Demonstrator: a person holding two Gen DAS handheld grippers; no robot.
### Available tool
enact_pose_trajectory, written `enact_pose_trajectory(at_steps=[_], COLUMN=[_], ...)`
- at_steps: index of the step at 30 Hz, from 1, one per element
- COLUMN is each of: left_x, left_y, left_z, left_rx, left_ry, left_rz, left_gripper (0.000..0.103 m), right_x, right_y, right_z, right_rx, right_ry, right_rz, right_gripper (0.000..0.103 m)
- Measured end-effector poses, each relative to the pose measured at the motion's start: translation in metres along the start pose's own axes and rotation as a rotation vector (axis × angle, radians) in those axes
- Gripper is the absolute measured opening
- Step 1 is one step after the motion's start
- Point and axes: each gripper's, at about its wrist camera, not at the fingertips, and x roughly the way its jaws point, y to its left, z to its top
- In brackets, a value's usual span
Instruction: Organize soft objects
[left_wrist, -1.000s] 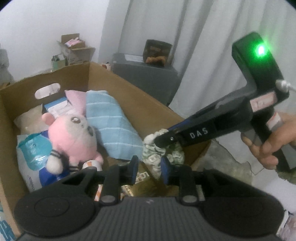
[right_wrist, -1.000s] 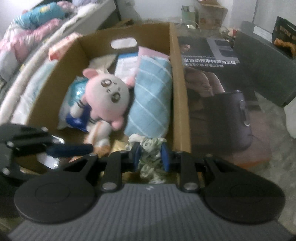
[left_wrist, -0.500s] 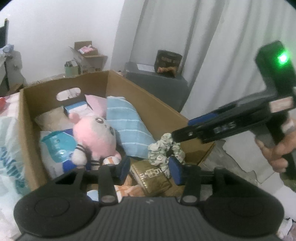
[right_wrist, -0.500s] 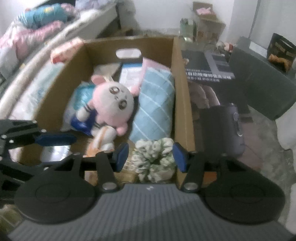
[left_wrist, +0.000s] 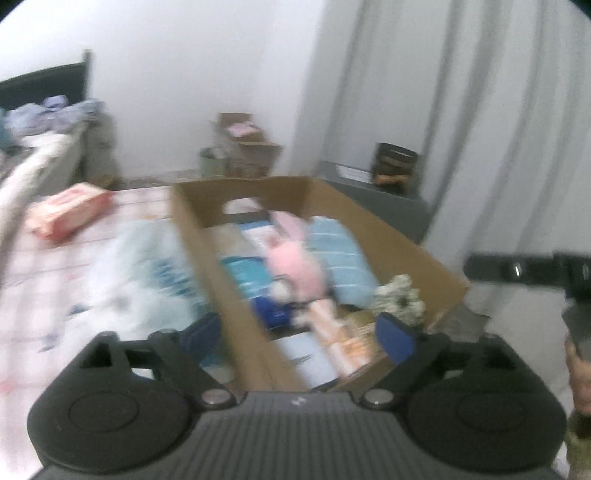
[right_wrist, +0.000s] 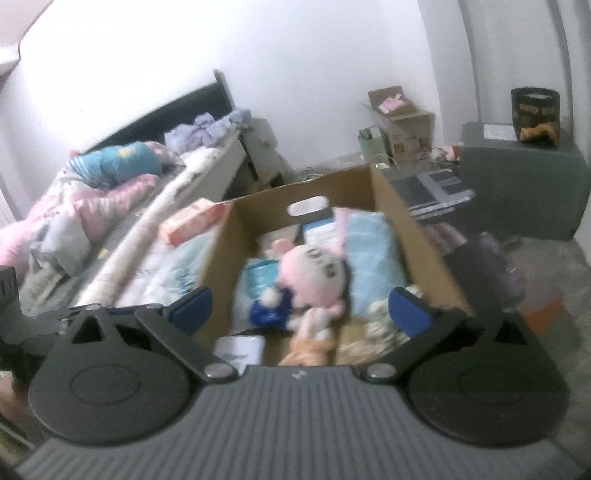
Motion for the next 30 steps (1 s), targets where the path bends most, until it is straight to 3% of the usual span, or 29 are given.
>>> enact_pose_trajectory(at_steps=[6,10,12,15,19,26,30], left_x=[-0.025,-0.028,-0.027,-0.026,-0.025,-0.009,-0.006], left_y=[0.032,0.045,0.048,0.046,0.039,0.029,0.017], left_z=[-0.026,-0.040,-0.044,-0.047,-0.050,-0.050,-0.049], left_rx=[-0.094,-0.179,-0.215,-0.215,-0.226,-0.198,-0.173], left_ry=[-0.003,0.022,0.047,0.072,0.100,0.232,0.239], left_rz=[0.164,0.301,0.335,0.333,0.392,0.340,0.346], left_gripper=[0.103,0.103,0.103,0.103,0.103,0.102,0.102], right_x=[0.025,0.042,0.045,0.045,0.043,0.037,0.042], right_y=[0.043,0.064,0.074,0.087,0.092,0.090,0.085], right_z=[-0.042,-0.050,-0.052,-0.056,-0.058,-0.059,-0.062], right_rx=[-0.058,-0.113,-0.150,-0.219,-0.263,-0.233,-0.190], right_ry=[0.095,0.156,0.167,0.175,0.185,0.177,0.204], right_rz=[-0.029,-0.057,-0.078,-0.105,-0.146,-0.148,-0.142], right_gripper=[0.102,0.102,0.102,0.102,0.102,0.102,0.102])
